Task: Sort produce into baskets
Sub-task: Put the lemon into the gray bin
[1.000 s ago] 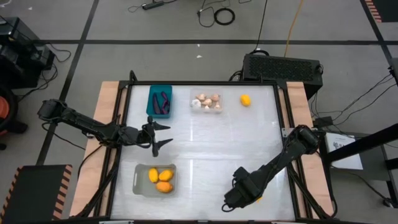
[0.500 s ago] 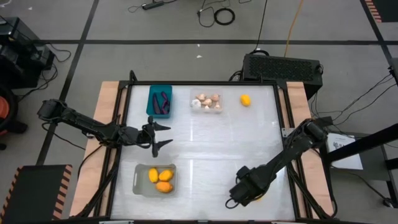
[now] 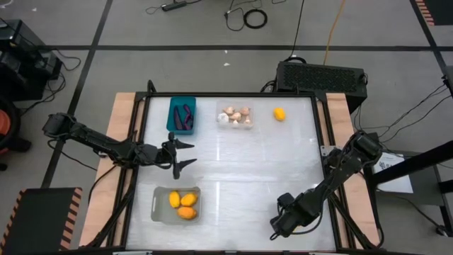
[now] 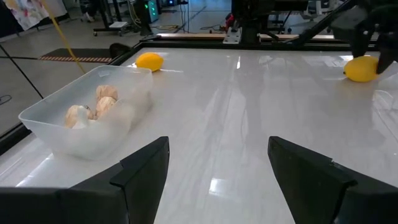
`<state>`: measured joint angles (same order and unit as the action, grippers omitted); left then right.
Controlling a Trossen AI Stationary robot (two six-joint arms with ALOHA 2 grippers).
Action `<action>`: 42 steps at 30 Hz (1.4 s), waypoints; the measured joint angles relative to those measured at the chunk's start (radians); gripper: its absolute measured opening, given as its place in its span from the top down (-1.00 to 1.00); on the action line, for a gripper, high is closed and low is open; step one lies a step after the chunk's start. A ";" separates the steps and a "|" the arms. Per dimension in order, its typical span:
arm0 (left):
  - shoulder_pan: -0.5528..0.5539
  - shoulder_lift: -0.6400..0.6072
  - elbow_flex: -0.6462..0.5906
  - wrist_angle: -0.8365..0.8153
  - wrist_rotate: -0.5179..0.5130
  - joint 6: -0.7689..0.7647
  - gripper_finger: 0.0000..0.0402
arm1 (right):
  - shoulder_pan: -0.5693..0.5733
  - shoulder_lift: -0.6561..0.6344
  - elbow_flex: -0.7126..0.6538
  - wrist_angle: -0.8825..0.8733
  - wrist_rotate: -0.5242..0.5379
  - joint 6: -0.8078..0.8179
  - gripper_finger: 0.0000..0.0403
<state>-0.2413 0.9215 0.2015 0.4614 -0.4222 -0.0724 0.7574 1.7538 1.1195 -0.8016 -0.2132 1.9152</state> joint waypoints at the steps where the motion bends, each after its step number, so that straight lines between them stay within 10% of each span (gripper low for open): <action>1: 0.000 0.000 0.000 0.000 0.000 0.000 -0.40 | 0.004 0.000 -0.011 0.006 0.017 0.015 -0.20; 9: 0.000 0.000 0.000 0.000 0.000 0.001 -0.40 | 0.010 0.000 -0.066 0.018 0.158 0.023 -0.20; 28: 0.000 0.000 0.000 0.000 0.000 0.001 -0.40 | -0.045 0.000 -0.071 0.238 0.077 -0.154 0.25; 42: 0.000 0.000 0.000 0.000 -0.001 0.001 -0.40 | -0.260 0.000 -0.070 1.066 0.420 -1.001 0.16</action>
<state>-0.2414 0.9215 0.2012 0.4615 -0.4229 -0.0715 0.4972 1.7538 1.0496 0.2648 0.2065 0.9137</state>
